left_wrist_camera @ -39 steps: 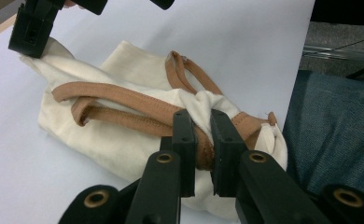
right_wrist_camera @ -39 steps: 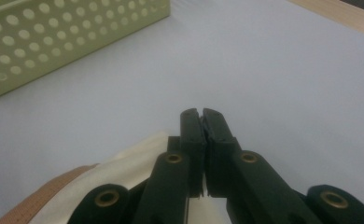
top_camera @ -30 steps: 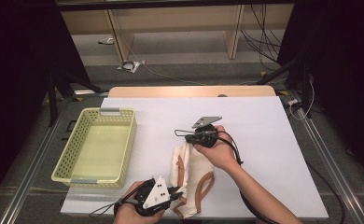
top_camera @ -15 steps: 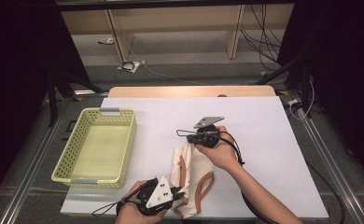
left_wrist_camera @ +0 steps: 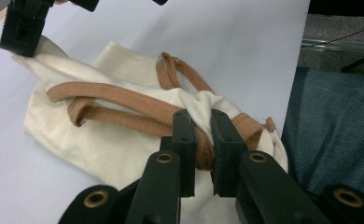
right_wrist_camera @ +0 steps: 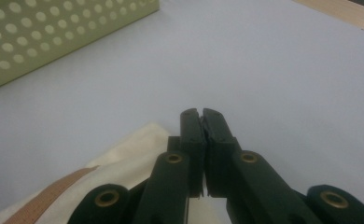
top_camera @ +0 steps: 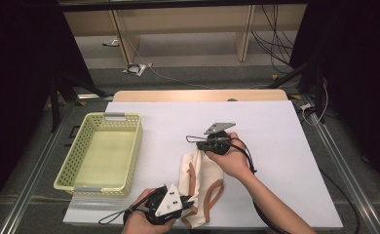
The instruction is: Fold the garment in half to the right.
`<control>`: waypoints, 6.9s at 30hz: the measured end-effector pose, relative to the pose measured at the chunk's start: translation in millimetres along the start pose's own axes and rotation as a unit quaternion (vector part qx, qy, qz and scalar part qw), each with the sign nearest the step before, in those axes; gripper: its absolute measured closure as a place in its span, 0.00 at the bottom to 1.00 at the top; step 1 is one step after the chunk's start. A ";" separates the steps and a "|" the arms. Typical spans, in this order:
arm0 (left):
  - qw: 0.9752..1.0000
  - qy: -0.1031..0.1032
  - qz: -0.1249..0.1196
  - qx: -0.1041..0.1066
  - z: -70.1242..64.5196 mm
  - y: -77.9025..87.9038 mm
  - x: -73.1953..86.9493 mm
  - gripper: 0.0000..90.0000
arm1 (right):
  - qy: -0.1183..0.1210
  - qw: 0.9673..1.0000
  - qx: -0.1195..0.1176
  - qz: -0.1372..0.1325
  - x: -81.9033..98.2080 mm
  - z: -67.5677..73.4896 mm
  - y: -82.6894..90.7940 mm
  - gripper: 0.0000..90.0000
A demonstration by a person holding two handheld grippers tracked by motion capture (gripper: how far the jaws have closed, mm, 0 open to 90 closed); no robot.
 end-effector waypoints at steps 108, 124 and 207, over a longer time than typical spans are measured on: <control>0.999 -0.011 0.025 0.017 -7.3 -18.4 -3.1 0.91 | -0.015 1.000 0.008 0.005 20.5 -11.0 10.8 0.98; 0.999 -0.011 0.028 0.018 -7.9 -20.5 -2.7 0.91 | -0.018 1.000 0.009 0.005 23.3 -12.2 11.3 0.98; 0.994 0.061 0.080 0.046 4.2 -32.2 13.5 0.97 | 0.037 0.995 -0.034 0.081 27.4 28.7 5.3 1.00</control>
Point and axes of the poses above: each handheld gripper's, and its own axes: y roughly backward along the jaws, x roughly out of its underside, z roughly to its left, the point moved 6 cm from there along -y, roughly forward along the jaws, and after that the axes turned 7 degrees about y, right-handed, at the moved point
